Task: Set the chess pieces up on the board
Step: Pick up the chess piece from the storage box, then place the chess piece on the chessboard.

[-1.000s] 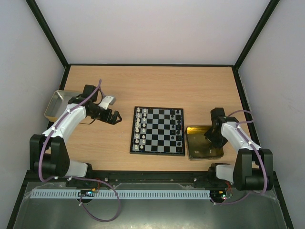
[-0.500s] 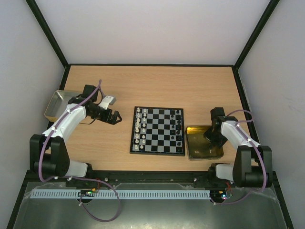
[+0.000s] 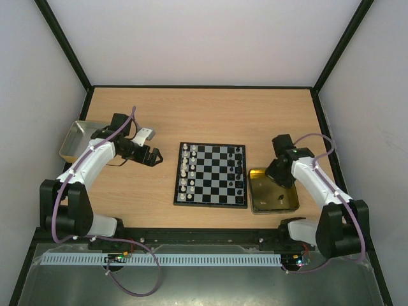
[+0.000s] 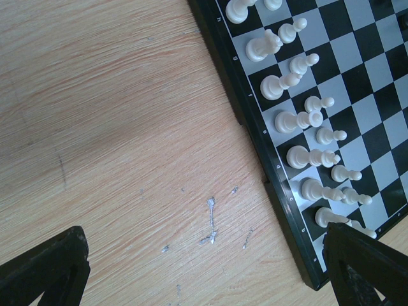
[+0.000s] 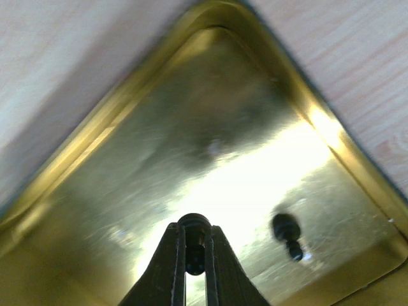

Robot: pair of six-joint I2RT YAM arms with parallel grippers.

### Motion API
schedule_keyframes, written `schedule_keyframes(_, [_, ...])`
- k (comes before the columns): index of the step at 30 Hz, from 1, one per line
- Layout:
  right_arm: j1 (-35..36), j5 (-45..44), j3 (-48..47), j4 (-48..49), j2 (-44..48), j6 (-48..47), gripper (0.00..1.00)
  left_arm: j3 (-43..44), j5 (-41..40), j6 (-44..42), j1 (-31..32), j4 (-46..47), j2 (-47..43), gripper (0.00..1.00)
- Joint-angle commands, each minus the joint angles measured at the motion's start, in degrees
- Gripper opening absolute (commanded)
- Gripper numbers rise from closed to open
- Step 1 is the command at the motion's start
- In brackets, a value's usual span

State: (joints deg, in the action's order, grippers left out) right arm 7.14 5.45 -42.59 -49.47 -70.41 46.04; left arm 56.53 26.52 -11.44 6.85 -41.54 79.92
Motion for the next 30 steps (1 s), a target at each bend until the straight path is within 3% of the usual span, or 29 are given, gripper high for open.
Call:
schedule_keyframes(1, [10.2, -1.7, -7.2, -6.5, 1.3, 3.7, 0.02, -0.5, 0.2, 0.3, 0.3, -0.5, 0.0, 0.99])
schedule_keyframes(8, [26.0, -2.3, -18.0, -11.0, -4.3, 4.2, 0.03, -0.5, 0.2, 0.4, 0.3, -0.5, 0.1, 0.99])
schedule_keyframes(14, [35.3, 0.4, -19.1, -8.2, -10.4, 4.2, 0.04, -0.5, 0.1, 0.4, 0.3, -0.5, -0.1, 0.99])
schedule_keyframes(30, [37.4, 6.5, -11.1, 1.3, -16.4, 3.2, 0.05, -0.2, 0.1, 0.2, 0.4, -0.8, 0.0, 0.99])
